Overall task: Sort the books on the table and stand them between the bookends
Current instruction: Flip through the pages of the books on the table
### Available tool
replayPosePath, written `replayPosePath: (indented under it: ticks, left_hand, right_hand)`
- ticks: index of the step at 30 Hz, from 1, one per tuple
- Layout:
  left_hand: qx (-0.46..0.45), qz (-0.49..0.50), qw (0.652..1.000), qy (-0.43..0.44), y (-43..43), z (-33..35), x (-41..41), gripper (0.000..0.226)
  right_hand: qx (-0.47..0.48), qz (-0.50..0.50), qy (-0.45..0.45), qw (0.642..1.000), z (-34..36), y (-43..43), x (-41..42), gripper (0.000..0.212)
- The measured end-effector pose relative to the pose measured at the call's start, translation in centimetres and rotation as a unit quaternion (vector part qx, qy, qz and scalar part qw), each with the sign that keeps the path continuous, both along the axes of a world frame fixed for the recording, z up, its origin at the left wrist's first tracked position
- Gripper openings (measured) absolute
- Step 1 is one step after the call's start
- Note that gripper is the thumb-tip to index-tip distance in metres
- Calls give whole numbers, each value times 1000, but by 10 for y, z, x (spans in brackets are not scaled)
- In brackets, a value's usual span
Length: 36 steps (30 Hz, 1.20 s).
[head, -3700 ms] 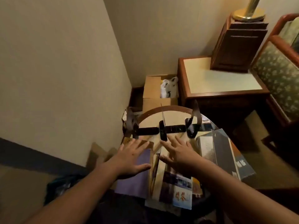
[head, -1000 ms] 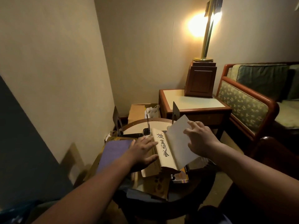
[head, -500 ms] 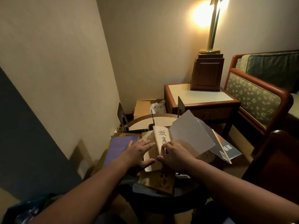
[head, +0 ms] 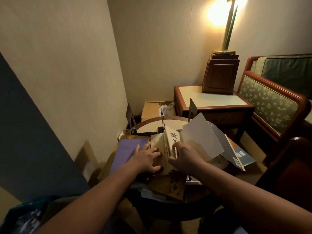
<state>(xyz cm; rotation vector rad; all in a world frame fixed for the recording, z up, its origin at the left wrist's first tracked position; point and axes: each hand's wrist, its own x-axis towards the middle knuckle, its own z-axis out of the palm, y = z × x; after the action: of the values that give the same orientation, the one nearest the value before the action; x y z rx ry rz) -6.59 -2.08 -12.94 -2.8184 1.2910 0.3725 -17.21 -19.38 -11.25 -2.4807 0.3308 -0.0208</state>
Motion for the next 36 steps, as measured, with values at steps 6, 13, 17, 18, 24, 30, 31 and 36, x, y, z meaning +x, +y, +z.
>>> replayPosePath:
  ticks: [6,13,17,18,24,30,31,36]
  left_hand:
    - [19,-2,1000,10,-4,3,2,69]
    - [20,-2,999,25,-8,9,3,70]
    - [17,-2,999,28,-9,10,3,69]
    - [14,0,1000,27,-10,9,2,68]
    - [12,4,1000,20,-11,8,1,66]
    - [-34,42,998,31,-14,9,-3,66]
    - [-54,45,997,32,-14,8,-4,69]
    - [-137,-20,990,-5,-23,7,-7,82]
  right_hand:
    - [33,-10,-64,997,24,-20,-3,53]
    - [-91,-37,-44,994,30,-42,-4,46]
    - [-90,-68,-17,993,22,-49,-8,51]
    - [-91,-75,-11,993,19,-51,-10,52]
    - [-183,-81,-4,980,5,-57,-19,55]
    - [-246,-50,13,968,5,-58,-20,48]
    - [-251,-42,12,967,5,-59,-20,47]
    - [-262,-22,10,965,2,-60,-17,63]
